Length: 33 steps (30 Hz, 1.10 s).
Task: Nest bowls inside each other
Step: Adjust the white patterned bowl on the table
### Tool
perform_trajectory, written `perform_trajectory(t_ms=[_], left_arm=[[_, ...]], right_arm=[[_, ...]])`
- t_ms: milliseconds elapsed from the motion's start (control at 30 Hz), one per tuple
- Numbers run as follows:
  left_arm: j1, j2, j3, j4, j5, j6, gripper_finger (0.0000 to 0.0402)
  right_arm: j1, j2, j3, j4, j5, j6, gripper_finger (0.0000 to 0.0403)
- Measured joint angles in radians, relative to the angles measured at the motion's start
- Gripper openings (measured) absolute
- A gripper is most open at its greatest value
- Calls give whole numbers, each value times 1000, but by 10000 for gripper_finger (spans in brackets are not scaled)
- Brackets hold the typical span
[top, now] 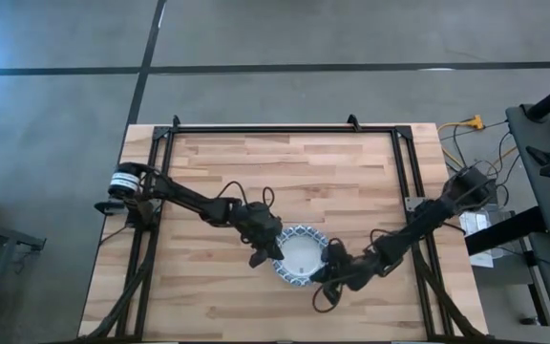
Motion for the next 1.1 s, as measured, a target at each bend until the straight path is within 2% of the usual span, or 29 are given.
perform_trajectory(t_ms=[233, 367, 767, 1100], left_arm=[[0, 2, -28, 4, 3, -1, 6], [-2, 2, -33, -3, 5, 3, 6], [28, 11, -79, -5, -25, 21, 6], [119, 16, -104, -26, -26, 18, 6]], right_arm=[[1, 153, 109, 9, -69, -31, 8], [8, 204, 139, 16, -74, -6, 8], [-27, 196, 120, -27, -94, -31, 8], [-134, 195, 112, -26, -140, -126, 8]])
